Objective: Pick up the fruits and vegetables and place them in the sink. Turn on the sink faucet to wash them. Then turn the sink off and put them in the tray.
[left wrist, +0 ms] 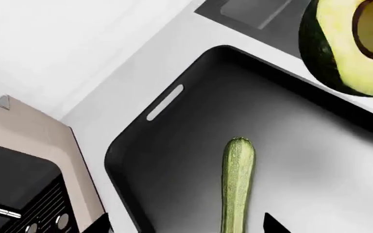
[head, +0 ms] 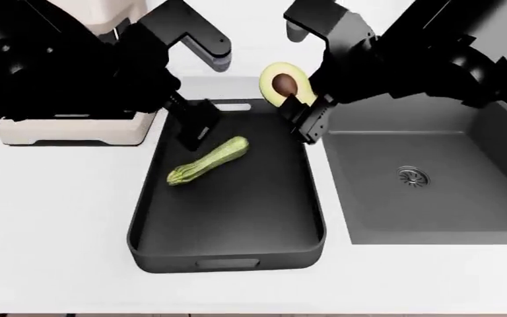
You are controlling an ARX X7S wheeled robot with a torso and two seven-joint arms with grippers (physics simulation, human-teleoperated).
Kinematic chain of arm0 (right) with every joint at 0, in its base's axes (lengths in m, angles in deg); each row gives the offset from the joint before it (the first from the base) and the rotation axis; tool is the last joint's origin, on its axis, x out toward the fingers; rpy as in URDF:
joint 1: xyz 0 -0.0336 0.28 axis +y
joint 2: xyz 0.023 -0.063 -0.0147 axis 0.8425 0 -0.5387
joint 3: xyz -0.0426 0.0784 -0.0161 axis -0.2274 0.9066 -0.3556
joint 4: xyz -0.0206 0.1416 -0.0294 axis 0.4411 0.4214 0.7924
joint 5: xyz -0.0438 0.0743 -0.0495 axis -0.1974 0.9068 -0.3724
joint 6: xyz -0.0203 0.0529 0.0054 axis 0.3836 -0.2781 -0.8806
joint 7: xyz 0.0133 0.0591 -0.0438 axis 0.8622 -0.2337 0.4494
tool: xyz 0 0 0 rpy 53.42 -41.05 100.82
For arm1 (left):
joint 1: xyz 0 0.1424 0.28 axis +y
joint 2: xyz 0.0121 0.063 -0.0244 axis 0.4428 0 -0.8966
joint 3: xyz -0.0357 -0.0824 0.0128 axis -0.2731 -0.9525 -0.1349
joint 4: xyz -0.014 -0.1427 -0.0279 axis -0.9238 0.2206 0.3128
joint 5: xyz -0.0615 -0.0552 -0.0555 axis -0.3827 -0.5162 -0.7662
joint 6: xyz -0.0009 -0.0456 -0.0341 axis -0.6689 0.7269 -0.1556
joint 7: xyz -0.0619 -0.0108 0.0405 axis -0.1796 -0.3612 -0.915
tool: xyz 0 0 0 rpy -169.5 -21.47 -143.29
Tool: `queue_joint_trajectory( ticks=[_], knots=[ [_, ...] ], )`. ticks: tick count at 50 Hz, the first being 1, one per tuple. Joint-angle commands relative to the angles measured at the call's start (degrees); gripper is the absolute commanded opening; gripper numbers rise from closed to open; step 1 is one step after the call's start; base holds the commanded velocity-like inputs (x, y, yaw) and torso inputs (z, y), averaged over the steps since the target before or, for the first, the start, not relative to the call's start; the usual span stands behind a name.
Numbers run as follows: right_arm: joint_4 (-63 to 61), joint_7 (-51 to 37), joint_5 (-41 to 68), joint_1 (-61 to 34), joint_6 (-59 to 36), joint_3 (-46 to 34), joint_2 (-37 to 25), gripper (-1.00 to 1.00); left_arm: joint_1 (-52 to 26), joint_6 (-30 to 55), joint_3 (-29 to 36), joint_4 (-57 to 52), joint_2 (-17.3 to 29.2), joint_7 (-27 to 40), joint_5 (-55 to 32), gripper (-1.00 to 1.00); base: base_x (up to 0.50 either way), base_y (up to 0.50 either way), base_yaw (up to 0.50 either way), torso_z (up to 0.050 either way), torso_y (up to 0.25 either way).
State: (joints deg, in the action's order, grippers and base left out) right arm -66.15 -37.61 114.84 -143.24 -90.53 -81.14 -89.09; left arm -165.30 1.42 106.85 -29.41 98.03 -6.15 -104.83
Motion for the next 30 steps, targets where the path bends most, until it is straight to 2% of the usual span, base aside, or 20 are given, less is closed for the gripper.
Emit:
queue_joint_trajectory(
  ticks=[1, 14, 30],
  knots=[
    [-0.7, 8.6, -1.2, -1.1, 0.7, -2.0, 0.6, -1.0, -2.3, 1.9, -3.0, -4.3, 2.8, 2.3, -2.6, 1.0, 0.0, 0.0, 0.0, 0.0, 0.0],
    [-9.2, 16.2, -1.0, -2.7, -0.4, -5.1, -2.0, -1.0, -3.4, 0.5, -3.7, -5.8, 3.0, 2.1, -2.8, 1.0, 0.0, 0.0, 0.0, 0.0, 0.0],
    [-6.5, 20.5, -2.9, -0.7, 2.6, -6.4, 0.9, -1.0, -3.9, 0.7, -3.7, -6.3, 3.1, 2.6, -3.1, 1.0, 0.0, 0.0, 0.0, 0.0, 0.0]
  ],
)
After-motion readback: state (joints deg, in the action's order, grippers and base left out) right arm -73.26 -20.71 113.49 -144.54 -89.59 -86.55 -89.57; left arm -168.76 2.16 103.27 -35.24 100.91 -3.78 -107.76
